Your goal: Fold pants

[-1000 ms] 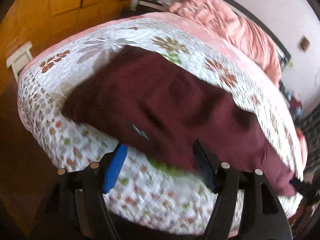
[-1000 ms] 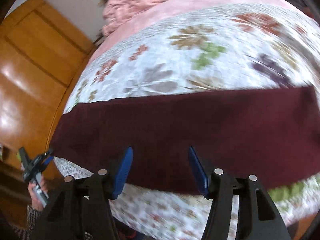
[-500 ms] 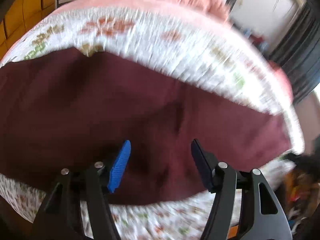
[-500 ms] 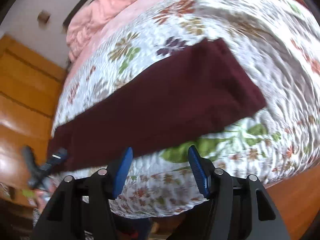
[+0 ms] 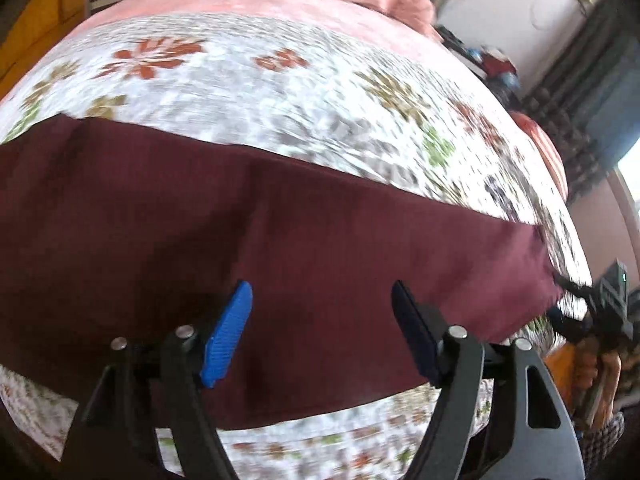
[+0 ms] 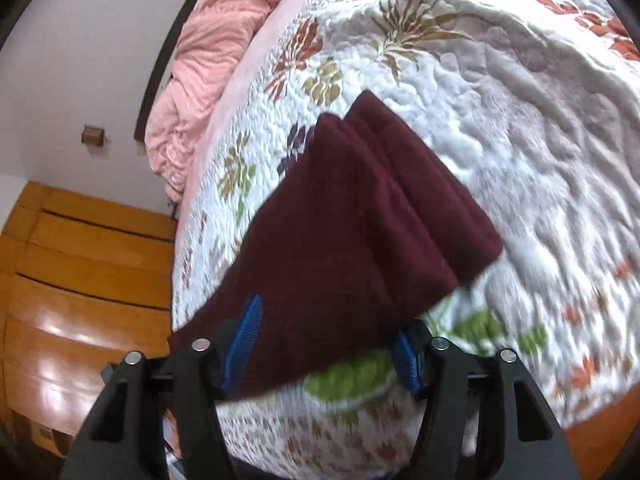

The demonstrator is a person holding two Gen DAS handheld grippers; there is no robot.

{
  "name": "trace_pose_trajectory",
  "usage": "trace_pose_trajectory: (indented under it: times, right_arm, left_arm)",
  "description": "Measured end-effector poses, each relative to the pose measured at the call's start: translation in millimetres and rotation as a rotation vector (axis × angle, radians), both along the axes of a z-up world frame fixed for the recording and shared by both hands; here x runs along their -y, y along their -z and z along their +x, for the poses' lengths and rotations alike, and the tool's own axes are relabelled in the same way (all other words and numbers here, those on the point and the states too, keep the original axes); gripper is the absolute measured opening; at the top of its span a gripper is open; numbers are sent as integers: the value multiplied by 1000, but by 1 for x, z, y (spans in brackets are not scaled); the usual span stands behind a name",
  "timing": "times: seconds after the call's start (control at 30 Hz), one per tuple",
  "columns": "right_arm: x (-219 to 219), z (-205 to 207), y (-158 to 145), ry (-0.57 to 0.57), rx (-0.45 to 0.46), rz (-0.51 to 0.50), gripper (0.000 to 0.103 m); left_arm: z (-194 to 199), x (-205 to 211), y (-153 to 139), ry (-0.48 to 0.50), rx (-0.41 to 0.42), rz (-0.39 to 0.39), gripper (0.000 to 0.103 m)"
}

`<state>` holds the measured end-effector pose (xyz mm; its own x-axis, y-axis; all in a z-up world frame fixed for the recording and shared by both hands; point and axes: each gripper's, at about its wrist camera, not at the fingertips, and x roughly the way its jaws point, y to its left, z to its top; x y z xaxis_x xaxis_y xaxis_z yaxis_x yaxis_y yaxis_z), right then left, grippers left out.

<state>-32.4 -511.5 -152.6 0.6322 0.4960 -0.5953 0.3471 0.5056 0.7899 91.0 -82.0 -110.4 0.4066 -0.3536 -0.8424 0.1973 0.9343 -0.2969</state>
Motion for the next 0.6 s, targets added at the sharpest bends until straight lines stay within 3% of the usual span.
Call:
trace_pose_trajectory:
  times: [0.07,0.1,0.13,0.2,0.27,0.37,0.43,0.5,0.6]
  right_arm:
    - [2,6,-1,25,46,4,47]
    - [5,7,-2,32,60,1,28]
    - [6,10,-1,35,69,4,19]
    - [7,19,-13,9,101,-3,17]
    - [6,26,-38,-30,150,-78,16]
    - [16,24,-84,-28,238,-116,14]
    - [25,17,-100,-17,258,-170,14]
    - [37,9,-98,12,219,-208,14]
    - [52,6,-58,21,52,-285,14]
  left_arm:
    - [2,9,8,8,-16,17,72]
    - [3,10,12,7,-28,25,72]
    - [4,10,15,1,-38,29,72]
    - [6,5,14,-18,-38,21,72]
    - [7,0,5,-53,-13,19,72]
    - [7,-9,-17,-99,73,26,73]
    - [10,-6,-25,-100,111,59,75]
    - [13,-1,-22,-87,118,90,78]
    - [21,10,17,-51,8,140,78]
